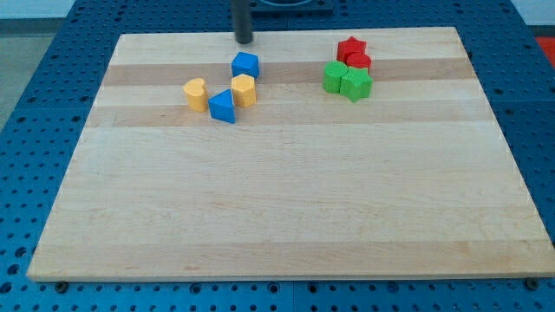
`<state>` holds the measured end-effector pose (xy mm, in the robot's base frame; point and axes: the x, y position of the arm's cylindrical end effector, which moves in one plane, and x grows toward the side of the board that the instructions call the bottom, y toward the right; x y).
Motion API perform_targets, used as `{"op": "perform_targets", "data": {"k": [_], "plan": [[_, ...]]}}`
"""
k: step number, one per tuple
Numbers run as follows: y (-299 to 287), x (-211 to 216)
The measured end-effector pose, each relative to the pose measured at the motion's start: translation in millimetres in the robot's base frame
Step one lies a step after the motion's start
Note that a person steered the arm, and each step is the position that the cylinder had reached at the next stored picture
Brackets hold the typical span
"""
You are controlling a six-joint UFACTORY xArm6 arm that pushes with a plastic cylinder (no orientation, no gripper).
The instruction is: Push the cube into the hexagon
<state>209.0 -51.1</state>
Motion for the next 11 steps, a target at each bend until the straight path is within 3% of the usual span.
{"op": "perform_targets", "data": {"k": [1, 4, 9, 10, 11], "plan": [[30, 9], [21, 32], [-62, 83], [-66, 80], [-41, 37]]}}
